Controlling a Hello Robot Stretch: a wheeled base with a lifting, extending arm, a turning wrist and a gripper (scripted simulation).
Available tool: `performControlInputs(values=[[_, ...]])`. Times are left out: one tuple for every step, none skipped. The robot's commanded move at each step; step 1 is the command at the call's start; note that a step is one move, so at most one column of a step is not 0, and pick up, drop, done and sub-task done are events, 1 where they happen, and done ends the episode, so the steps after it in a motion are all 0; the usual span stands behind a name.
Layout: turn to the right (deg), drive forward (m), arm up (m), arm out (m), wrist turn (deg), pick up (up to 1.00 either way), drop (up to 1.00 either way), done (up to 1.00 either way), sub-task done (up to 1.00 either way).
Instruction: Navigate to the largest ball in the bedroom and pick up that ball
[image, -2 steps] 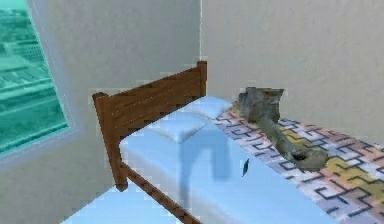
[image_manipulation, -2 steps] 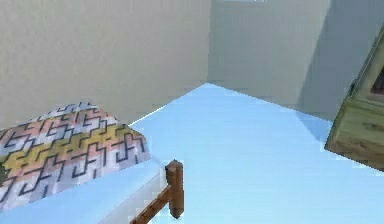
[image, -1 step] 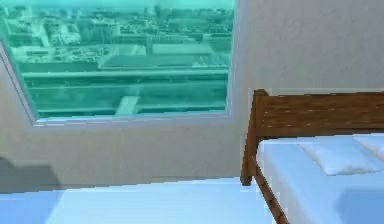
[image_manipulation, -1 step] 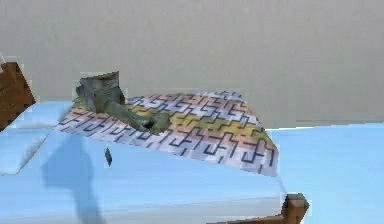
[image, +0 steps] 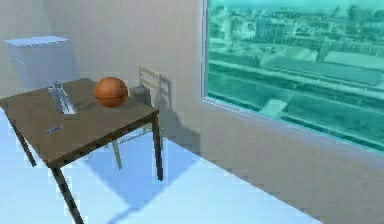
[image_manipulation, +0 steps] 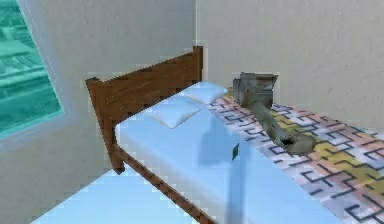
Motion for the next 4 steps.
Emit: performControlInputs(values=[[-30.0, 0.0, 0.0, 0.0, 0.0, 0.0, 0.0, 0.0, 0.0], [-3.0, 0.0, 0.0, 0.0, 0.0, 0.0, 0.0, 0.0, 0.0], [0.0, 0.45, 0.0, 0.0, 0.0, 0.0, 0.0, 0.0, 0.0], [-45.0, 0.0, 0.0, 0.0, 0.0, 0.0, 0.0, 0.0, 0.0]])
